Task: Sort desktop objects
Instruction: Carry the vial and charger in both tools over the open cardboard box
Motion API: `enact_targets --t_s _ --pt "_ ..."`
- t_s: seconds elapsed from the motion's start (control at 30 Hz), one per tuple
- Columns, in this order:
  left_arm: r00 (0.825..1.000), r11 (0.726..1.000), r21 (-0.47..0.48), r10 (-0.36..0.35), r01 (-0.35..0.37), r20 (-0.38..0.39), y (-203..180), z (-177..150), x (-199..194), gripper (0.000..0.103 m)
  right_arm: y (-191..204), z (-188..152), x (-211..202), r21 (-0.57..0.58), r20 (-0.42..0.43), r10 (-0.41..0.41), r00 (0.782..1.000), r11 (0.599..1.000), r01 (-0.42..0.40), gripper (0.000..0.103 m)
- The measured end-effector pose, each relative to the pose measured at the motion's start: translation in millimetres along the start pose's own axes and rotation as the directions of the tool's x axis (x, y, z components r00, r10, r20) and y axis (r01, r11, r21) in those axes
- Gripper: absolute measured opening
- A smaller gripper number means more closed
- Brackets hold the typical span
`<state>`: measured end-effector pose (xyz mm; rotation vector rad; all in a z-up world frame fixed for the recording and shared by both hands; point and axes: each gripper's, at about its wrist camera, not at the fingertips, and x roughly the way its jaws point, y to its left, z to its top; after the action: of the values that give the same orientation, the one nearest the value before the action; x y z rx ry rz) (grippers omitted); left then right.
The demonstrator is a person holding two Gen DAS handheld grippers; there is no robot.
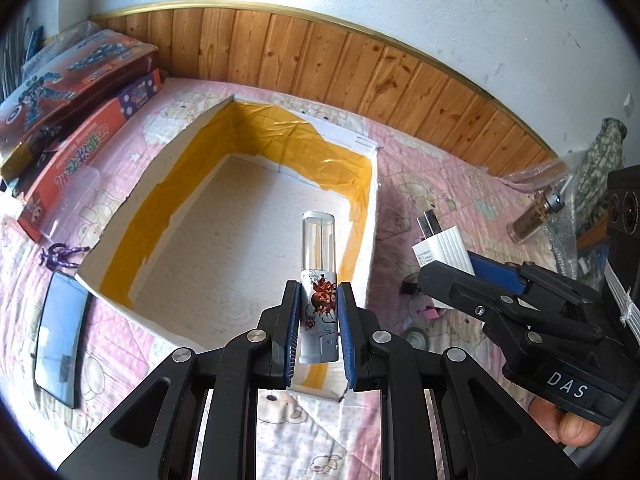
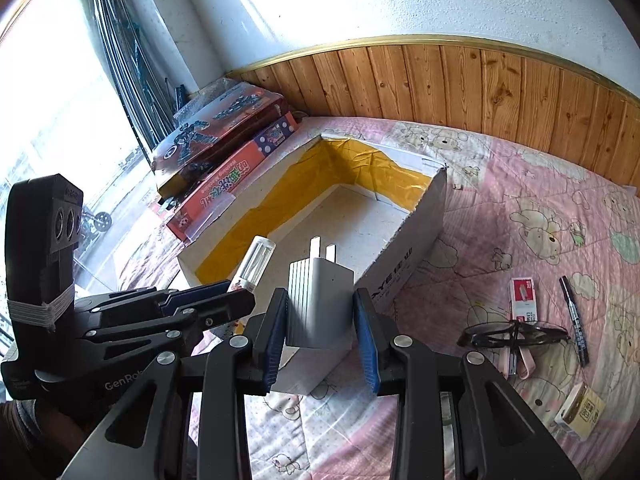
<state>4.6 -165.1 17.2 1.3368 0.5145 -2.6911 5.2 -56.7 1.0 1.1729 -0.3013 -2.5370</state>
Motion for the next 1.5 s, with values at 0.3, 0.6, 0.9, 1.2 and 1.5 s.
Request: enact_targets --t_s 0.3,0.6,0.9,1.2,1.5 --pt "1.0 1.0 -0.014 0.021 -0.021 -0.005 19 24 7 0.018 14 28 25 -0.068 -0.031 -0.001 1.0 0.998 -0.001 0.034" --pt "0.997 0.999 -0.03 0.041 -0.043 -0.068 39 45 33 0.018 11 54 58 -0.089 -0.088 0.004 0.996 0.996 -0.012 0.034" --pt "0.99 0.997 -0.012 0.071 -0.073 -0.122 47 62 57 0.018 4 72 99 -0.114 -0.16 -0.011 0.987 0.993 -0.008 0.034" --pt "0.977 0.998 -0.018 0.048 -0.052 -0.207 50 76 85 0.018 -9 81 133 -0.156 -0.227 -0.063 0.972 0.987 0.027 0.034" --pt "0.96 0.999 -0.022 0.039 -0.047 -0.279 48 91 112 0.018 -24 89 158 -0.189 -0.279 -0.105 0.955 0.981 0.053 0.034"
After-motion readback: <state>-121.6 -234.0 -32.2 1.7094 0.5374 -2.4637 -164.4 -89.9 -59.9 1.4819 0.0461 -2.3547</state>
